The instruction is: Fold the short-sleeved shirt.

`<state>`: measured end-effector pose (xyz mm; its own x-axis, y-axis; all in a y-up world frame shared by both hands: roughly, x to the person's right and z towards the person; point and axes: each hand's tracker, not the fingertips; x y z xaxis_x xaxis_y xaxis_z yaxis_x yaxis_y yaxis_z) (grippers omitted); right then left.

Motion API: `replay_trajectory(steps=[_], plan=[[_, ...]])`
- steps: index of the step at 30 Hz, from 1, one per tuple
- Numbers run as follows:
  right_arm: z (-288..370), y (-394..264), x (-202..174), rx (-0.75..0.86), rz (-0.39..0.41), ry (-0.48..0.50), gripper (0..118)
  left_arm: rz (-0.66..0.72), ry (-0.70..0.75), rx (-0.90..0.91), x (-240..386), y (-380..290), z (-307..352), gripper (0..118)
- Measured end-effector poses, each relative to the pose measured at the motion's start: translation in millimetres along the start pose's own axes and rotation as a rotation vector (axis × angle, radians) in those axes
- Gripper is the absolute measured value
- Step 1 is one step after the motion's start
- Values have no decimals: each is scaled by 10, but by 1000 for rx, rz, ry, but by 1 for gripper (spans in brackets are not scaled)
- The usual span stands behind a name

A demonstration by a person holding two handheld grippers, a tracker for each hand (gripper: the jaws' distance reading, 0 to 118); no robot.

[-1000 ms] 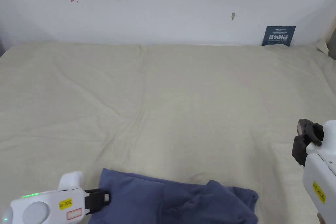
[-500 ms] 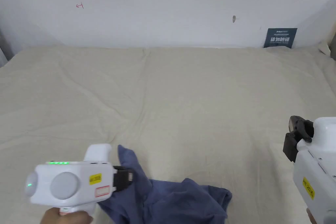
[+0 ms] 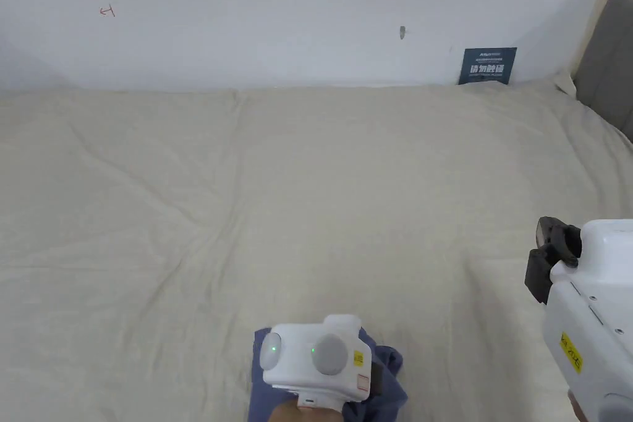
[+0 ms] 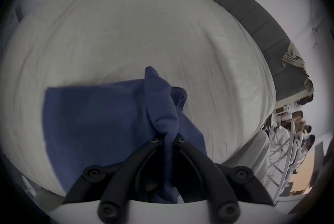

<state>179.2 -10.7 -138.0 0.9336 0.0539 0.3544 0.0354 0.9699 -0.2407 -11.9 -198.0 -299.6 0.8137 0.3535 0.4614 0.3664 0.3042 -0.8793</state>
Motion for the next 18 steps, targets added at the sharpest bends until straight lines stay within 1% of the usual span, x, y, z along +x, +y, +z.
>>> replay_trajectory(steps=[1,2,3,4,6,7,8,9,11,14,16,17,18], plan=[[4,-9,14,-2,-2,-4,0,6,7,-10,18,-6,-72,10],[9,-16,28,-5,-2,-6,0,-3,22,-15,44,-21,-105,13],[13,-23,40,-8,-1,-9,0,-20,46,-13,75,-34,-110,29],[16,-30,50,-8,1,-12,0,-16,38,-2,73,-54,-82,51],[19,-33,62,-13,4,-18,0,27,-117,43,61,-68,37,95],[23,-32,70,-13,3,-20,0,43,-165,55,72,-70,107,95],[27,-29,77,-12,0,-22,0,56,-182,79,94,-72,201,99],[31,-22,79,-12,-3,-24,0,46,-182,131,101,-69,326,102],[44,-7,78,-6,-5,-26,0,12,-199,247,107,-61,602,102],[63,28,60,4,-4,-23,0,-58,-179,438,84,-108,1010,102],[72,47,46,9,-3,-19,0,-104,-125,563,35,-176,1210,102],[75,54,38,12,-2,-16,0,-133,-102,619,-5,-212,1279,99],[76,60,30,14,-2,-13,0,-150,-72,653,-35,-227,1326,88]])
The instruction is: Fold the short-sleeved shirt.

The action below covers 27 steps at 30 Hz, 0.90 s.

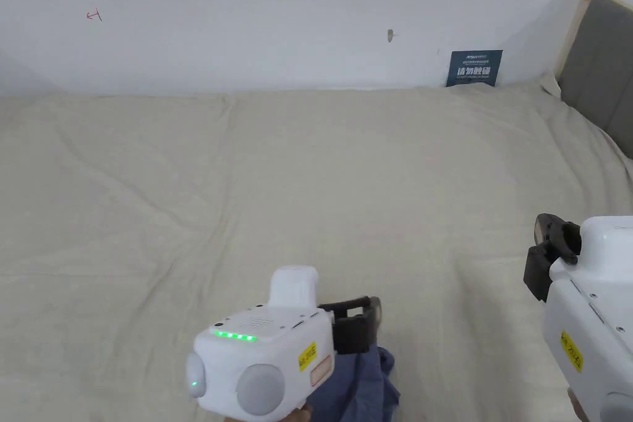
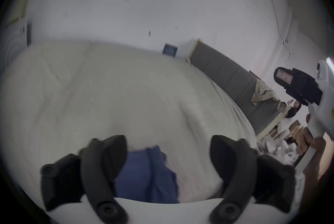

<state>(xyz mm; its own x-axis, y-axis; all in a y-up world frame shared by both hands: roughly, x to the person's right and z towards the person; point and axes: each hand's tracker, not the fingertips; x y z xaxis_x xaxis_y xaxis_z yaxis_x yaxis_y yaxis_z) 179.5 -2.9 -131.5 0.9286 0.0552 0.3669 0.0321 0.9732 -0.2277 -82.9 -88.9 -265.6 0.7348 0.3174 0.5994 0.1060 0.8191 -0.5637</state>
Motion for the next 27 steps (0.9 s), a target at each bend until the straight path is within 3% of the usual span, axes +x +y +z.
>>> replay_trajectory(steps=[2,3,7,22,27], plan=[[2,4,-11,2,-3,3,0,-23,32,19,-67,-10,44,25],[-2,0,-16,3,-6,6,0,-12,24,0,-99,-30,35,0],[-1,-8,-30,2,-11,13,0,48,20,-59,-264,-171,-56,0],[-107,-150,214,-50,-8,-25,0,-77,98,-384,211,-1316,-1150,0],[-115,-200,290,-66,-6,-43,0,-27,162,-328,267,-1408,-1207,0]])
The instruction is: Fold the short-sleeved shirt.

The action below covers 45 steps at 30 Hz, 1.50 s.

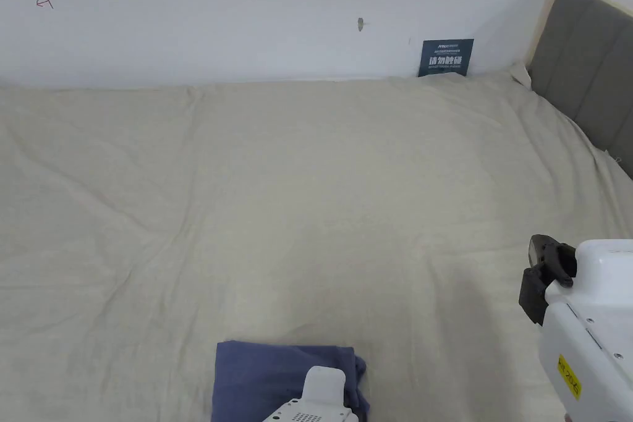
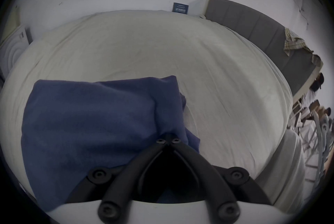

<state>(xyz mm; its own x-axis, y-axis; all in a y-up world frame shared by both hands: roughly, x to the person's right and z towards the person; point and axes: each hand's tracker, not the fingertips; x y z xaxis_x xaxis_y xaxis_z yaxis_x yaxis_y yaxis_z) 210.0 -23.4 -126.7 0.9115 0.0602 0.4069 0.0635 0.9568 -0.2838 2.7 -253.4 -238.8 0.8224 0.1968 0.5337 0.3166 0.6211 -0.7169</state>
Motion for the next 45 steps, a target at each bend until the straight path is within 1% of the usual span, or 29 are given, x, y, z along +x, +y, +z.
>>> replay_trajectory(steps=[1,4,6,8,10,12,18,23,27,30,35,45], plan=[[1,-3,4,-1,-1,-2,0,11,0,7,-14,-16,11,0],[11,3,-1,-2,-16,-1,0,-22,4,19,15,-18,53,0],[65,34,-29,6,-26,8,0,-16,-31,19,-47,62,155,0],[130,72,-81,24,-29,19,0,29,-83,110,-112,136,349,0],[193,114,-150,45,-28,31,0,28,-54,183,-171,285,655,0],[251,157,-227,68,-27,46,0,25,-63,259,-267,422,944,0],[416,295,-468,137,-20,86,0,-15,20,491,-625,792,1831,0],[476,391,-647,188,-10,113,0,-30,155,622,-995,1016,2422,0],[496,435,-749,218,-13,119,0,-62,267,701,-1266,1093,2739,0],[486,433,-812,232,-12,108,0,-81,336,750,-1434,1088,2882,0],[465,396,-877,239,-14,101,0,-53,383,776,-1655,1004,2994,0],[425,329,-991,214,2,128,0,-1,379,782,-1709,994,3000,0]])
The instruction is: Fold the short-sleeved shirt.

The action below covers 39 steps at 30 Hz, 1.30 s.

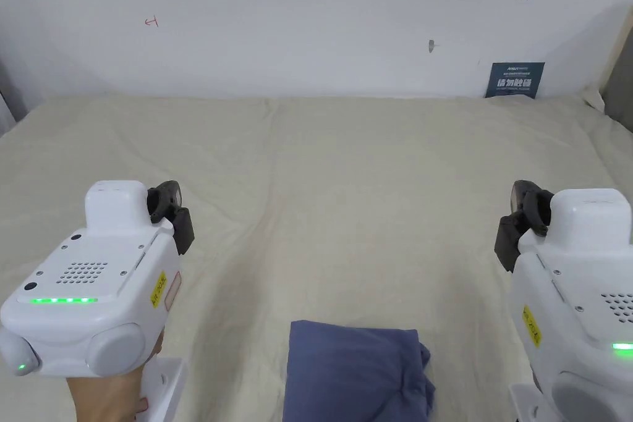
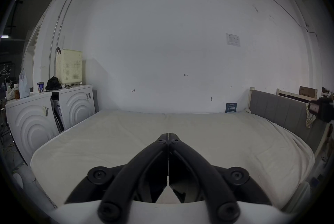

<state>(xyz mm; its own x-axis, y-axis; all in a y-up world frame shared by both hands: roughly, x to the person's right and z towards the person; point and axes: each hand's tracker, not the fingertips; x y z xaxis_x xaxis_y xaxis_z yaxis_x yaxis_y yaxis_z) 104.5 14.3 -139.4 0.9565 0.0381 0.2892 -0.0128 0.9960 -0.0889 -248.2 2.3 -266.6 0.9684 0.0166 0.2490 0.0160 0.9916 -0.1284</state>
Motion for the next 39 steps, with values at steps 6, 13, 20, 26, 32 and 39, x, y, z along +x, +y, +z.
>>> replay_trajectory(steps=[6,13,20,26,32,39], plan=[[-151,-577,-209,-149,-5,64,0,33,-18,-12,-64,-19,5,0],[-336,-1605,-607,-401,26,148,0,55,-17,-38,-154,-88,3,0],[-438,-2318,-847,-564,48,197,0,73,-26,-83,-232,-213,-54,0],[-462,-2750,-835,-638,16,174,0,174,-98,-245,-256,-465,-171,0],[-454,-2753,-866,-610,61,170,0,486,-255,-556,-217,-1006,-454,36],[-450,-2728,-800,-615,35,197,0,588,-358,-896,-53,-1814,-892,105]])
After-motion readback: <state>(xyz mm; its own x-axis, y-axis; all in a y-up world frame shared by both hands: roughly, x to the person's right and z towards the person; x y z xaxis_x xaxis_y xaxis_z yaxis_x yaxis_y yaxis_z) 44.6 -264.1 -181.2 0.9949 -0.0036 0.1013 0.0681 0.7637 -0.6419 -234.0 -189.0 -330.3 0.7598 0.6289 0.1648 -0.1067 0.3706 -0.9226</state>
